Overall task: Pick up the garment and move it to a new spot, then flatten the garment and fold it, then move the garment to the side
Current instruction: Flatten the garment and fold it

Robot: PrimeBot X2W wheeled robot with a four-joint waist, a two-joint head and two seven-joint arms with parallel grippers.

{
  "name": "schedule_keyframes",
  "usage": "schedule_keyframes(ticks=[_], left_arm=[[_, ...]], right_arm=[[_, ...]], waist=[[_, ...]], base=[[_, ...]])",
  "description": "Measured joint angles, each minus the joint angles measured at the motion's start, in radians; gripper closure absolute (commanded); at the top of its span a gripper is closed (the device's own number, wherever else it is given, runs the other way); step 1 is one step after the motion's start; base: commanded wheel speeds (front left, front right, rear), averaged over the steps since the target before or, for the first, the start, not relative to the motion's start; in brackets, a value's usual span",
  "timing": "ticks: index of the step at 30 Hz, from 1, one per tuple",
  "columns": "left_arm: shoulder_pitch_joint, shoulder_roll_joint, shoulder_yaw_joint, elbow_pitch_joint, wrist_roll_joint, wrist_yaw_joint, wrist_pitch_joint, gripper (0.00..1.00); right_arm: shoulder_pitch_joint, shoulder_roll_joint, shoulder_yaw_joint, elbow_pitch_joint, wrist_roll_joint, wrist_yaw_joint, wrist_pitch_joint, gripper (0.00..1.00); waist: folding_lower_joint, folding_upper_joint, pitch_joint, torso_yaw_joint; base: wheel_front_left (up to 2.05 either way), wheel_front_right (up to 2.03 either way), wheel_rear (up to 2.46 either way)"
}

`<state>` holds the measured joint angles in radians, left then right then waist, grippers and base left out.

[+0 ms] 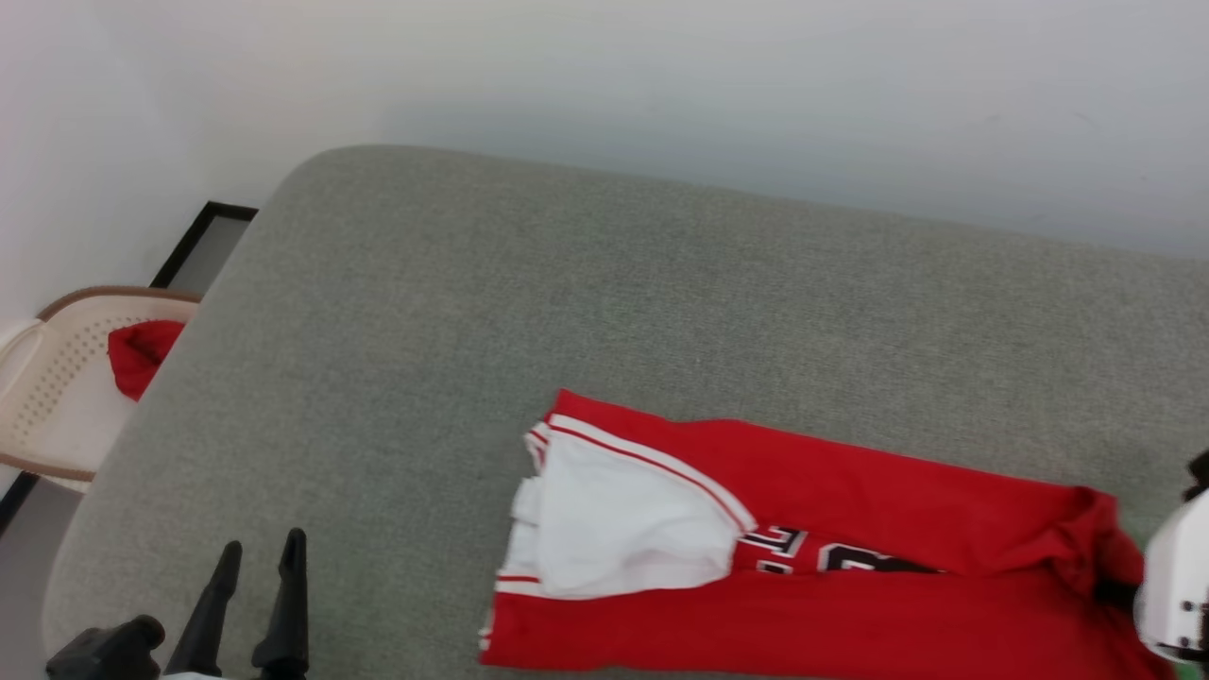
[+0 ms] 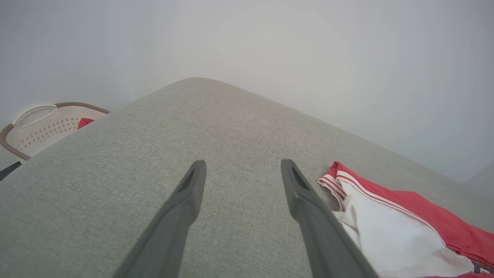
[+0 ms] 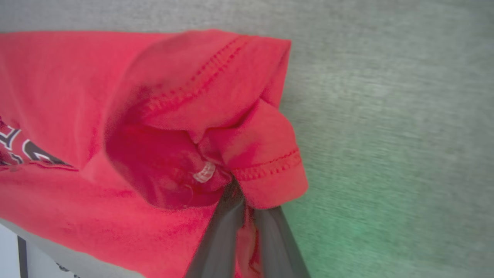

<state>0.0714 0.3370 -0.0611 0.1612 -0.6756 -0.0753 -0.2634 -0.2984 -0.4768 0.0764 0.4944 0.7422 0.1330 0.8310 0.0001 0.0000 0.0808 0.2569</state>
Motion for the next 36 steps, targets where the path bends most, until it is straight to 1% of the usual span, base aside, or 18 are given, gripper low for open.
schedule_keyframes(ticks=[11,15,20,27,32,36], left_arm=[[0.011,-0.017,0.027,0.018,0.019,-0.013,0.000,0.00],[0.018,-0.019,0.033,0.028,0.017,-0.018,0.000,0.00],[0.037,-0.020,0.036,0.044,0.010,-0.019,0.000,0.00],[0.066,-0.019,0.040,0.049,-0.001,-0.012,0.005,0.00],[0.075,-0.018,0.037,0.043,-0.001,-0.007,0.008,0.00],[0.074,-0.020,0.032,0.042,0.011,-0.004,0.008,0.00]], right_arm=[[-0.019,-0.111,-0.020,0.096,-0.011,-0.002,-0.041,1.00],[-0.025,-0.124,-0.005,0.110,-0.004,-0.002,-0.049,1.00],[-0.027,-0.134,0.035,0.061,0.031,-0.002,-0.044,1.00],[-0.015,-0.099,0.080,-0.128,0.169,-0.002,0.017,1.00],[0.001,-0.066,0.118,-0.249,0.191,-0.002,0.042,1.00],[-0.001,-0.006,0.157,-0.297,0.195,-0.002,0.049,1.00]], waist=[[-0.0001,0.0000,-0.016,-0.027],[-0.0001,0.0000,-0.026,-0.038],[-0.0001,0.0000,-0.046,-0.056],[-0.0001,0.0000,-0.090,-0.077],[-0.0001,0.0000,-0.118,-0.076],[-0.0001,0.0000,-0.127,-0.056]], base=[[0.00,0.00,0.00],[0.00,0.00,0.00],[0.00,0.00,0.00],[0.00,0.00,0.00],[0.00,0.00,0.00],[0.00,0.00,0.00]])
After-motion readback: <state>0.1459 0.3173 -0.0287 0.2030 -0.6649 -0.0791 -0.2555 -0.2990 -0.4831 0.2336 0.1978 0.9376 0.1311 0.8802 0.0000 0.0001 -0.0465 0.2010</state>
